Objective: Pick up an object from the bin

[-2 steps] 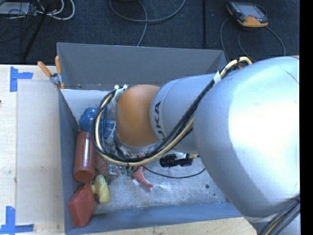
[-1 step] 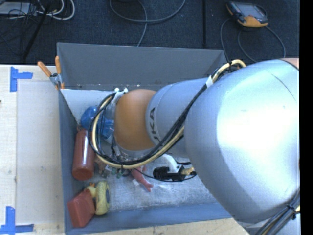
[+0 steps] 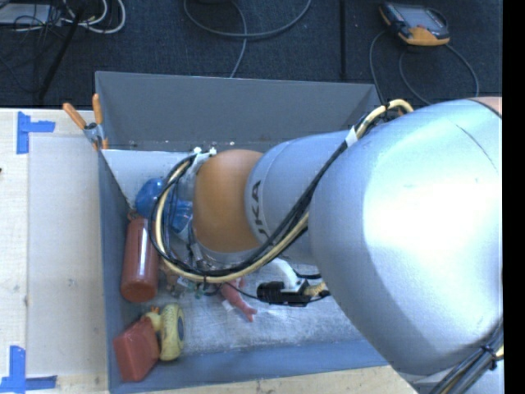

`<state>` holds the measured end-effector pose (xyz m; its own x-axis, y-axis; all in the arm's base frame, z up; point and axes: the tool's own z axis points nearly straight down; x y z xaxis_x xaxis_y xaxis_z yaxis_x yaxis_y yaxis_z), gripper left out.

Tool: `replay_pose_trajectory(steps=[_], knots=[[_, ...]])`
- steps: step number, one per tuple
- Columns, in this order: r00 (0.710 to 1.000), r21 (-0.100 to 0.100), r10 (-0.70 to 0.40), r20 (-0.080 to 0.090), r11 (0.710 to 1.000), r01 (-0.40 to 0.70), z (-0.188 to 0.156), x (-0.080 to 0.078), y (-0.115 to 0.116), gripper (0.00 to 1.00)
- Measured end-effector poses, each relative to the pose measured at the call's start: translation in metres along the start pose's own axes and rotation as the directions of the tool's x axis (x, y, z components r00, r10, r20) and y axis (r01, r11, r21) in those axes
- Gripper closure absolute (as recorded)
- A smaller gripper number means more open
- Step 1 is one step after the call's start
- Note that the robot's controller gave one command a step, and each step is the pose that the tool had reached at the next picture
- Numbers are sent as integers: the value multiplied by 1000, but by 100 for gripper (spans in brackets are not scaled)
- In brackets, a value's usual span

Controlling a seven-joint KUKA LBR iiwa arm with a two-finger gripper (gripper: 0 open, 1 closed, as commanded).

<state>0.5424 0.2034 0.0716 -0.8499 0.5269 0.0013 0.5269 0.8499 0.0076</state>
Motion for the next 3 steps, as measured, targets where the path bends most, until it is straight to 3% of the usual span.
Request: replay_pose_trajectory(steps=[2, 3], knots=[[1000, 15, 0, -5, 1000, 1, -26, 1, -4, 100], [1000, 11, -1, -2, 1000, 1, -40, 0, -2, 100]])
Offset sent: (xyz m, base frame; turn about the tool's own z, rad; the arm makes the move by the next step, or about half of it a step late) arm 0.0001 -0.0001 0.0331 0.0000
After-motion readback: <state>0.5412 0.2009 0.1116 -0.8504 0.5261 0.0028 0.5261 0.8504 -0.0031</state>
